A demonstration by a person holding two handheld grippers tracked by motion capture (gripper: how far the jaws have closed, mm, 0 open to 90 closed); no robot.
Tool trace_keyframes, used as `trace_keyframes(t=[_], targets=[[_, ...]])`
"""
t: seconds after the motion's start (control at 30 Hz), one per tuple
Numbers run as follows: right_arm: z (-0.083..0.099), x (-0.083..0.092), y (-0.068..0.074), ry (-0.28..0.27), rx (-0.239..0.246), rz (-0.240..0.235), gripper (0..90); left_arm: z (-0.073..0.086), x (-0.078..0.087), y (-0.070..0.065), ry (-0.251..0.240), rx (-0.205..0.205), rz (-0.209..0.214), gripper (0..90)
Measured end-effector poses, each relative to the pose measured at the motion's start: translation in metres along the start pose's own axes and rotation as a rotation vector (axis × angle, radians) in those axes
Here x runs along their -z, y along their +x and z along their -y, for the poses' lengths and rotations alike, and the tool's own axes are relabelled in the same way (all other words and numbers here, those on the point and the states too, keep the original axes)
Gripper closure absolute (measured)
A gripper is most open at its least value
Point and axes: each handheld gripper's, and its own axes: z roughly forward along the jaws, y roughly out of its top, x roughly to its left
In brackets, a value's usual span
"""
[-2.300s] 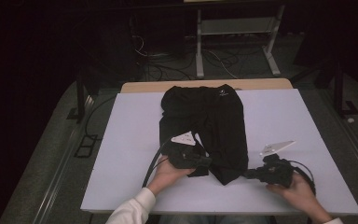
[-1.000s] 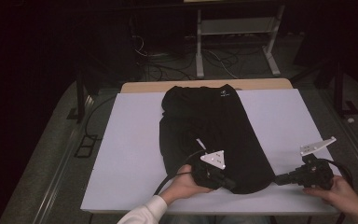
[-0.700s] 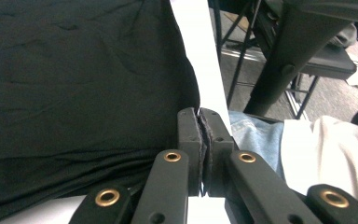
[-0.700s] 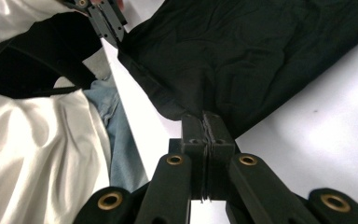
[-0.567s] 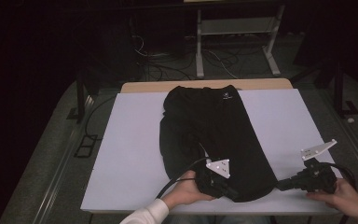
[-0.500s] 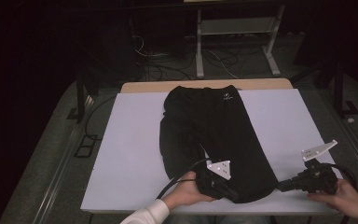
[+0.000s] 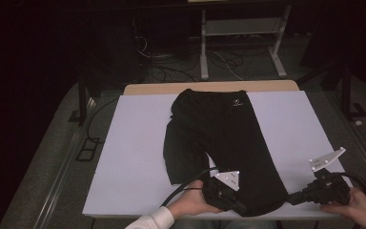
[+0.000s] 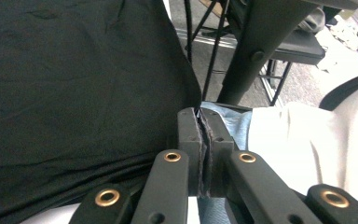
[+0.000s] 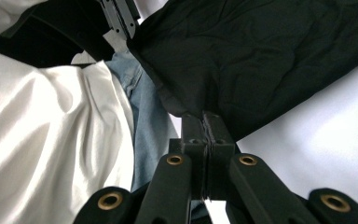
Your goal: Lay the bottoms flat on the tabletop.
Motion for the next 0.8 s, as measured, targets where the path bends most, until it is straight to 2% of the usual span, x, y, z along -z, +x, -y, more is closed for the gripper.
trace_keyframes(t=[0.17, 0.23, 0.33, 0.5, 0.67, 0.8], targets=[[0.003, 0.001, -0.001, 0.009, -0.011, 0.003, 85.6, 0.000, -0.004, 0.000, 0.004, 0.008, 0.002, 86.6], [0.003, 0.002, 0.001, -0.005, -0.004, 0.021, 74.4, 0.001, -0.004, 0.001, 0.004, 0.014, 0.001, 82.9], [0.002, 0.004, 0.006, -0.046, 0.031, 0.050, 64.0, 0.001, -0.002, 0.001, -0.015, 0.019, -0.012, 71.5], [-0.003, 0.004, 0.009, -0.083, 0.043, 0.084, 50.0, 0.001, 0.006, 0.000, -0.050, 0.027, -0.061, 50.3], [-0.013, 0.002, 0.012, -0.106, 0.037, 0.117, 27.9, -0.002, 0.023, 0.001, -0.100, 0.048, -0.113, 31.1], [-0.023, 0.001, 0.014, -0.123, 0.039, 0.135, 7.7, -0.003, 0.041, 0.005, -0.167, 0.096, -0.155, 15.5]])
